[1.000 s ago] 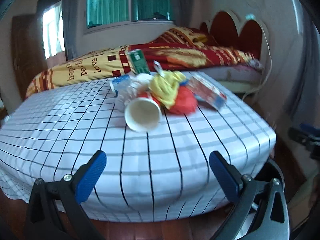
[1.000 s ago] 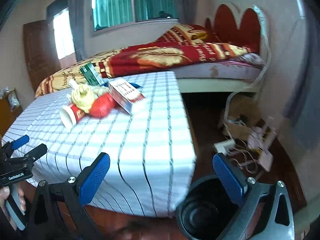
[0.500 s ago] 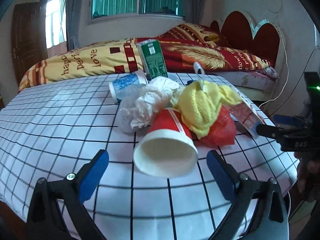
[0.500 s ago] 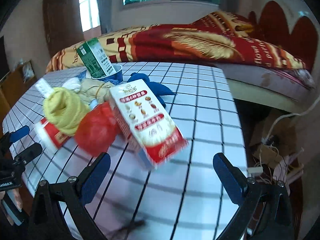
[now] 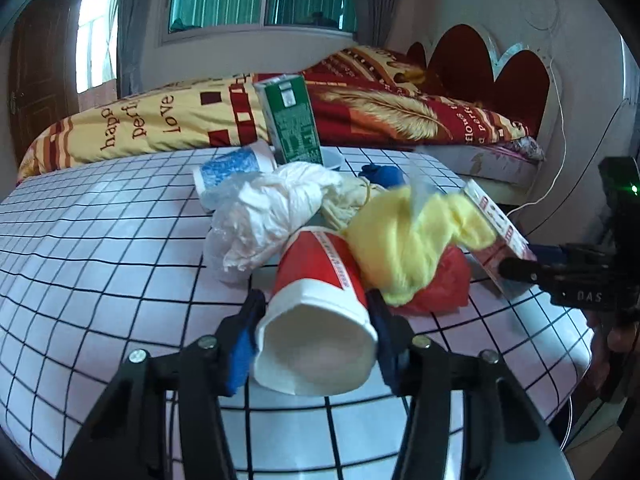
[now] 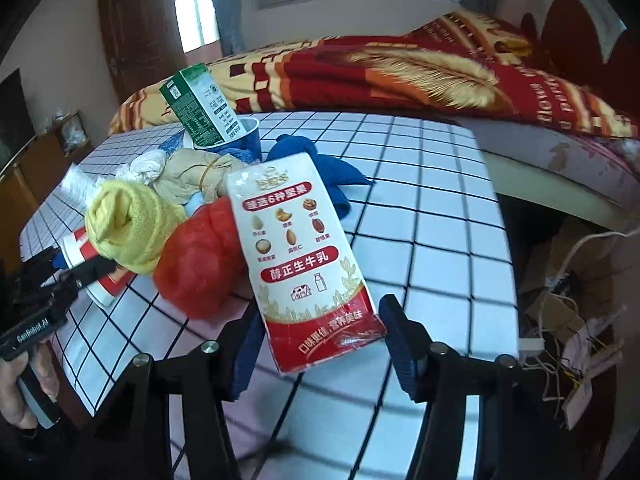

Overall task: Collect trash
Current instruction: 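Grasp the red-white paper cup with left tool while right tool grasps the milk carton, then carry cup and carton over the black bin and open both tools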

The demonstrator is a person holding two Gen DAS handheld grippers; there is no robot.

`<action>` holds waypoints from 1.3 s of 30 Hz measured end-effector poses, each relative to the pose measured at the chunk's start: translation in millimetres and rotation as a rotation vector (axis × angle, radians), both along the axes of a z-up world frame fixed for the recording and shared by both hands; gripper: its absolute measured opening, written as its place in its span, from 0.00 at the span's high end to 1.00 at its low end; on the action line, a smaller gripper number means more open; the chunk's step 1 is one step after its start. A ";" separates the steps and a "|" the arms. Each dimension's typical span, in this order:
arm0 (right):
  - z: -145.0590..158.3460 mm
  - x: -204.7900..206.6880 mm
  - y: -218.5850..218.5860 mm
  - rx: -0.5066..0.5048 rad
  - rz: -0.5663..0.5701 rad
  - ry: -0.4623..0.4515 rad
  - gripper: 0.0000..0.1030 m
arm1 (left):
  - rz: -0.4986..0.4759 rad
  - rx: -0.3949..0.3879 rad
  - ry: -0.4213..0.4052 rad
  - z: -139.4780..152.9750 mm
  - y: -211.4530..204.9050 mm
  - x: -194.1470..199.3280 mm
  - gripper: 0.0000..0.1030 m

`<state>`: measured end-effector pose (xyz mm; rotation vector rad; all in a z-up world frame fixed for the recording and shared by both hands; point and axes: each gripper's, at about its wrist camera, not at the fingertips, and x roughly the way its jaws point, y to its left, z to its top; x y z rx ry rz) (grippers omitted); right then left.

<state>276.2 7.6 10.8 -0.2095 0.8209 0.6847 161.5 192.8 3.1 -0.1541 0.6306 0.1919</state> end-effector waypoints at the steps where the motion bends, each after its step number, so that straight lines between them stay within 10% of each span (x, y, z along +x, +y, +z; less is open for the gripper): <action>1: 0.3 -4.5 -2.4 0.003 -0.011 0.002 0.44 | -0.006 0.004 -0.003 0.1 -2.1 -5.4 0.50; 23: 33.7 -102.8 -57.6 0.068 -0.126 -0.117 0.48 | -0.019 0.001 -0.096 26.0 -21.4 -73.1 0.53; 39: 48.1 -187.2 -196.7 0.048 -0.315 -0.155 0.48 | -0.303 -0.015 -0.095 28.5 -137.3 -78.7 0.53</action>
